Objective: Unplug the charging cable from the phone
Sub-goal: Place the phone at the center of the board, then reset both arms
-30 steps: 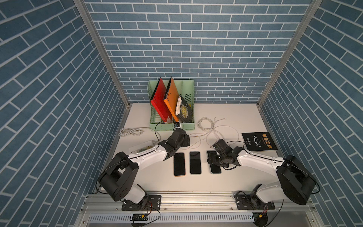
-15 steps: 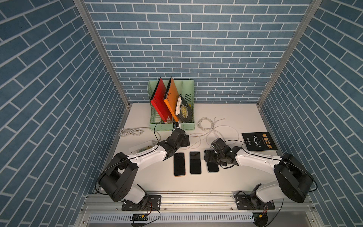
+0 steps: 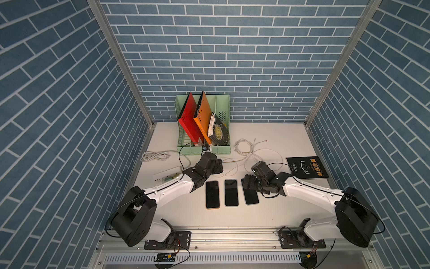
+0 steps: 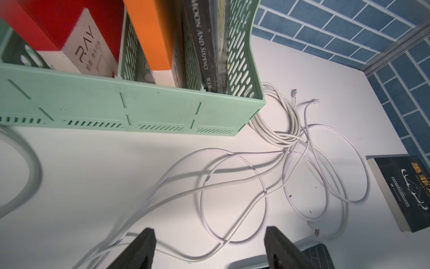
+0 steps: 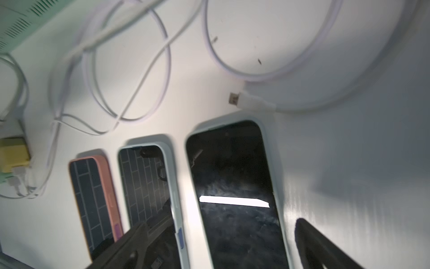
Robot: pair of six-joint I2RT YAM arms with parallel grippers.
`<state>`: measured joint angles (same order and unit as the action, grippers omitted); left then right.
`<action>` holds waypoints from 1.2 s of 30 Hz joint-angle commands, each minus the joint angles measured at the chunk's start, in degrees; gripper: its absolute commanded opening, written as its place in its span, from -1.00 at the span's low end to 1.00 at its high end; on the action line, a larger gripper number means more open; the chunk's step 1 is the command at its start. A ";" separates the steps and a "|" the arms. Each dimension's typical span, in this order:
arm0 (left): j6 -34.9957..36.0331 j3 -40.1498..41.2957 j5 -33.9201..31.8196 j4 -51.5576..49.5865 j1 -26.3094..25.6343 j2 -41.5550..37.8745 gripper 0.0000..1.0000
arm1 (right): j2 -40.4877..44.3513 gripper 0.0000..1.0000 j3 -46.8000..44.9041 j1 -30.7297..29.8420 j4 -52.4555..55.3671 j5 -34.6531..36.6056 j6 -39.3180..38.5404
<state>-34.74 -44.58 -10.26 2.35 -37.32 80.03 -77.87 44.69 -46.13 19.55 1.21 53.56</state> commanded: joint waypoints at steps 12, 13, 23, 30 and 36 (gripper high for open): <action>7.23 -6.03 -9.61 -9.55 2.69 -11.89 0.99 | 5.58 0.99 9.02 14.54 -11.90 8.42 -22.22; 8.25 -5.63 -11.43 -9.84 3.45 -12.91 1.00 | 5.14 0.99 9.61 15.69 -13.69 10.95 -25.31; 23.73 8.23 -22.05 2.01 18.77 -22.52 1.00 | 7.81 0.99 -4.40 26.17 -41.12 21.44 -39.83; 28.01 22.82 -16.51 21.22 31.41 -23.03 1.00 | 11.80 0.99 -14.16 32.04 -44.21 24.59 -41.78; 28.61 30.79 -14.28 51.81 31.87 -10.65 1.00 | 14.09 0.99 -24.37 35.24 -57.26 23.68 -43.27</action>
<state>-7.86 -14.55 -26.50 35.22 -5.87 64.88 -65.28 23.29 -11.99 -28.25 24.01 12.99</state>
